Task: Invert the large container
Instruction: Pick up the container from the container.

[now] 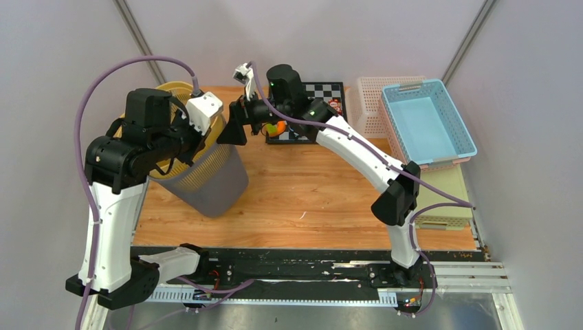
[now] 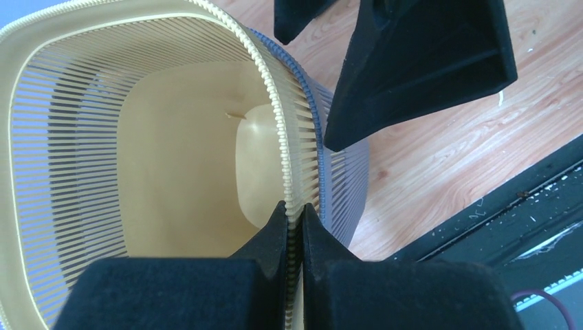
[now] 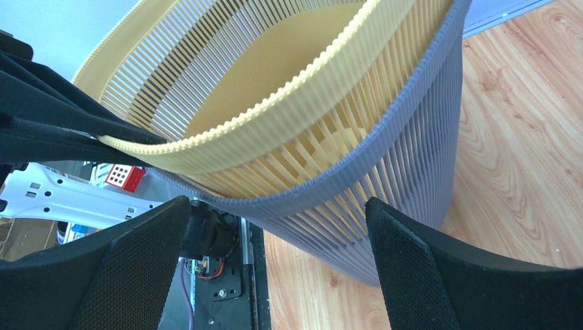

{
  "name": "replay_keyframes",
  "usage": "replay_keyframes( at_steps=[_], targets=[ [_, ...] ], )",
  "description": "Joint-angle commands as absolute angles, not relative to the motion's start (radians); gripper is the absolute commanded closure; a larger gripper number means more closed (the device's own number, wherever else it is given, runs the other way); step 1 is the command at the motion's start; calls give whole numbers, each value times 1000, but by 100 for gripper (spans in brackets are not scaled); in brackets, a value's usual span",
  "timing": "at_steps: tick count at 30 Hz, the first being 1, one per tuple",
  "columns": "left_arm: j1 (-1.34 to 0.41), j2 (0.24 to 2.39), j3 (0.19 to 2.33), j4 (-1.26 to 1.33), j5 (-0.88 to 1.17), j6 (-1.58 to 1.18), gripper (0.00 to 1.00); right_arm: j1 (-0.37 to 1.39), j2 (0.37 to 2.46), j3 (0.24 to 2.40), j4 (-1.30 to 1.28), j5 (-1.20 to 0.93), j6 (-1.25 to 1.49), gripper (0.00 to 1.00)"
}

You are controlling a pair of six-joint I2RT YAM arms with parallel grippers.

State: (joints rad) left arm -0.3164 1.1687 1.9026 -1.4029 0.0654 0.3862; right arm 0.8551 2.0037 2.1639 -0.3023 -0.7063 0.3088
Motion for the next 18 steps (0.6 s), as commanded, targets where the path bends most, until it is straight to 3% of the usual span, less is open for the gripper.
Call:
replay_keyframes(
  at_steps=[1,11,18],
  targets=[
    [-319,1122,1932,-1269,94,454,100,856,1968,2179,-282,-682,325,0],
    [-318,1104,1944,-1286,144,465,100,859,2015,2176,-326,-576,306,0],
    [-315,1121,2069,-1241,100,433,100,859,2030,2130,-346,-545,287,0]
  ],
)
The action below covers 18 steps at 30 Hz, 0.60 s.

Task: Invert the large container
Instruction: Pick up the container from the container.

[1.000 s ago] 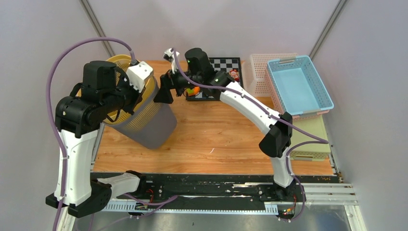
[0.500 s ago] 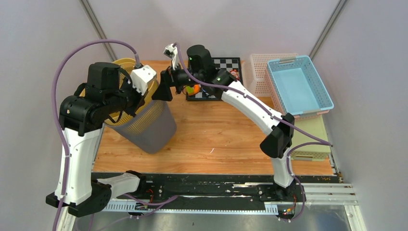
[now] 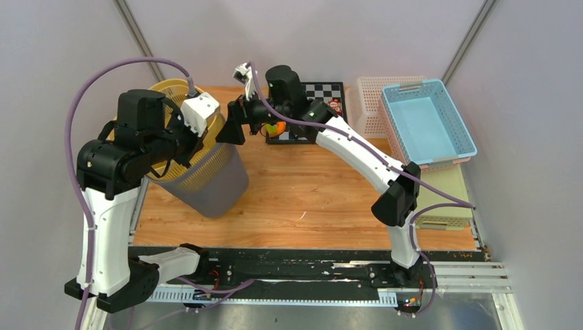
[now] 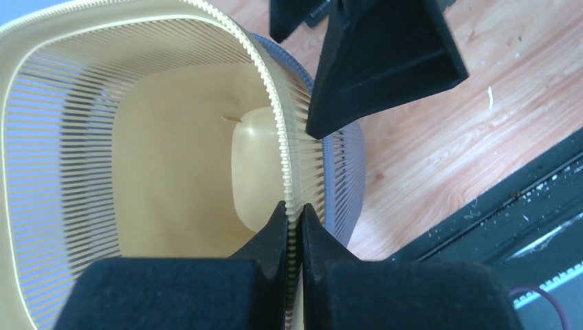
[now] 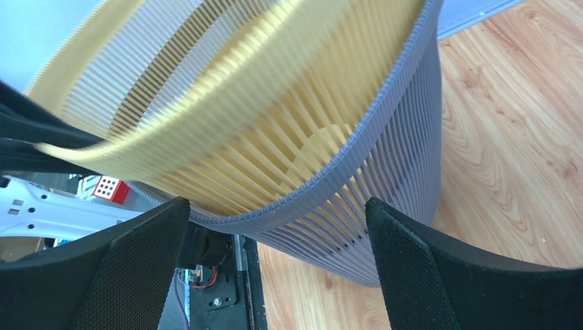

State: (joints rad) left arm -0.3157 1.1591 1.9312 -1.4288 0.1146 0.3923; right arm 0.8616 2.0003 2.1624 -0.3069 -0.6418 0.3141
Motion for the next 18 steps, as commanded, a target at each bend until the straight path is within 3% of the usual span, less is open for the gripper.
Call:
replay_keyframes(
  at_steps=[1,7,18],
  targets=[
    [-313,1124,2078,-1241,108,429,100,858,2033,2130,-348,-539,282,0],
    [-305,1117,2050,-1239,149,423,100,857,2044,2145,-360,-506,249,0],
    [-305,1067,2054,-998,-134,469,100,845,1975,2179,-419,-748,169,0]
  ],
)
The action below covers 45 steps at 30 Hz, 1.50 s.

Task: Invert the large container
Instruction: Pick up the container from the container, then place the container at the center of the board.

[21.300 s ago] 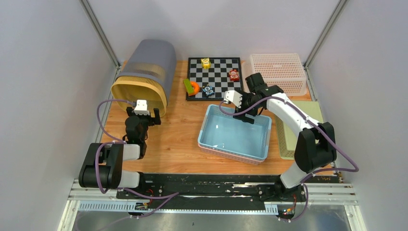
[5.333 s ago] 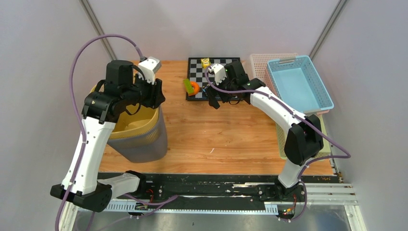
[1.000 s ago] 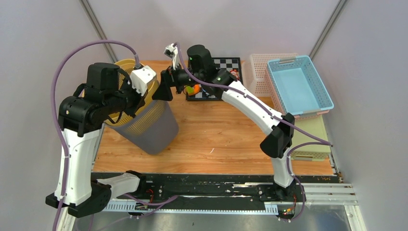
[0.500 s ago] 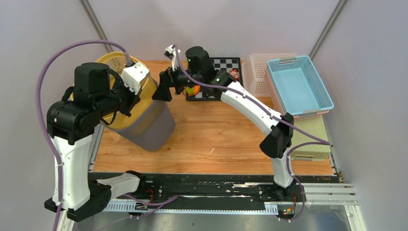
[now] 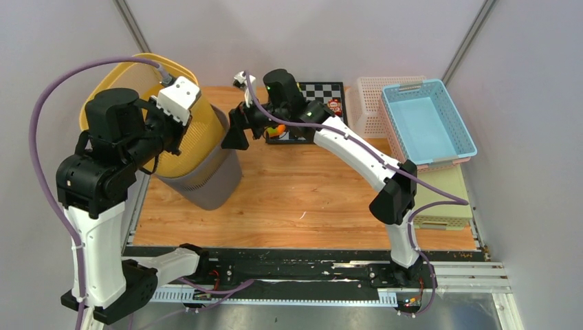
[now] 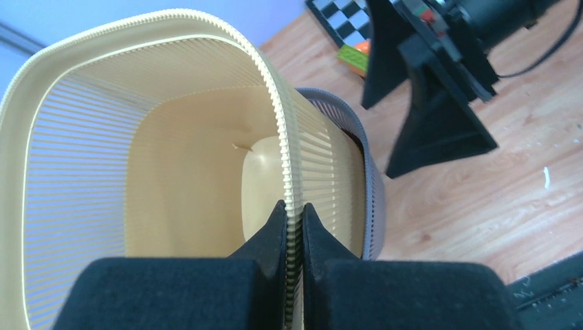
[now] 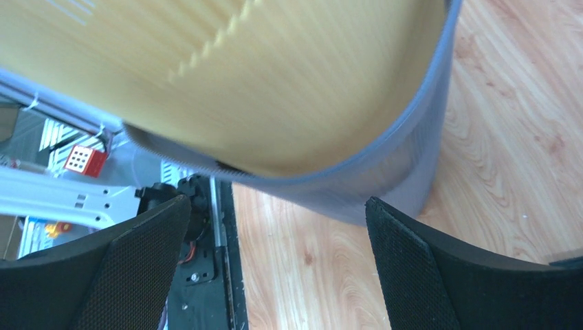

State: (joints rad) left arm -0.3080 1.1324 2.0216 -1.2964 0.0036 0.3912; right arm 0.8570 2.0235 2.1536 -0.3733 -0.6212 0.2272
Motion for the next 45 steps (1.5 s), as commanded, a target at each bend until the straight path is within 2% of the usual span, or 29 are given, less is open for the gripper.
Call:
replay_keyframes(
  at_steps=[1,6,11,16,27,35,45],
  targets=[
    [-305,1064,2067,-979,-128,464,100,843,1962,2170,-429,-761,156,0],
    [-303,1090,2209,-973,-69,428,100,817,1901,2133,-457,-793,123,0],
    [-284,1071,2253,-936,7,388,100,770,1840,2104,-456,-802,125,0],
    [-262,1027,2247,-868,118,304,100,712,1766,2053,-445,-813,124,0],
    [-198,1016,2165,-705,422,11,100,515,1539,1756,-360,-832,126,0],
    [-173,1130,2166,-478,623,-285,100,292,1386,1530,-301,-872,136,0],
    [-176,1183,1905,-22,732,-733,100,105,1228,1325,-285,-955,94,0]
  ],
)
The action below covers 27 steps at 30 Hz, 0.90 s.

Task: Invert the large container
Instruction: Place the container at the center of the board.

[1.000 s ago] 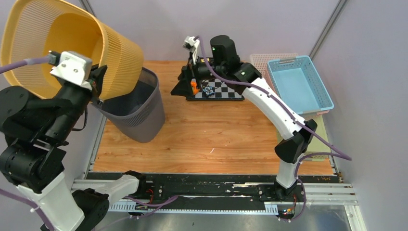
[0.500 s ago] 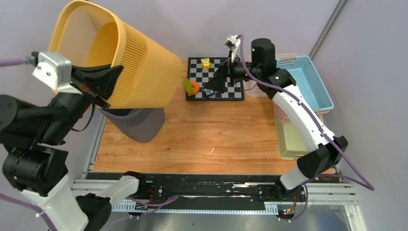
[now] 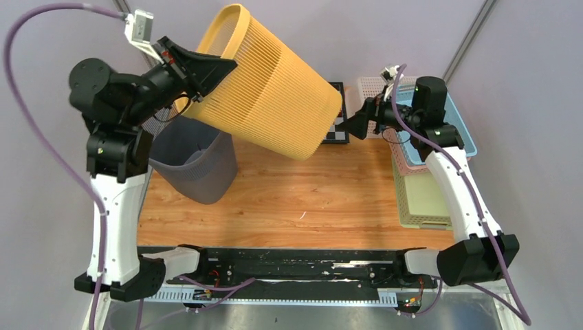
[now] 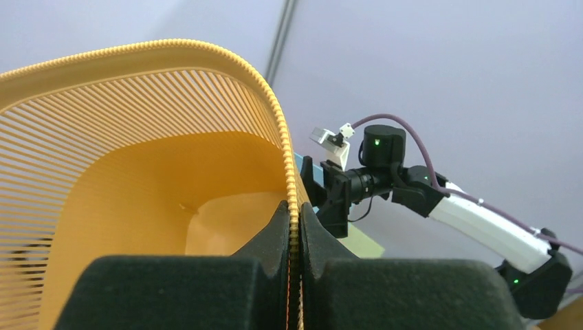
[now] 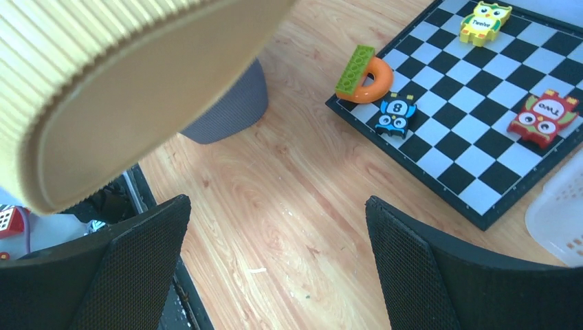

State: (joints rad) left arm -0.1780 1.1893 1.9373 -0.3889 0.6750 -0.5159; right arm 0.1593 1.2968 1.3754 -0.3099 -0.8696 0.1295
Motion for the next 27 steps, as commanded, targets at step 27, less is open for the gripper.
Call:
replay_keyframes(
  at_steps=[27],
  targets=[
    [-457,1301,1474,93,662,-772,100,53,910,1213,-897,-730,-364,0]
  ],
)
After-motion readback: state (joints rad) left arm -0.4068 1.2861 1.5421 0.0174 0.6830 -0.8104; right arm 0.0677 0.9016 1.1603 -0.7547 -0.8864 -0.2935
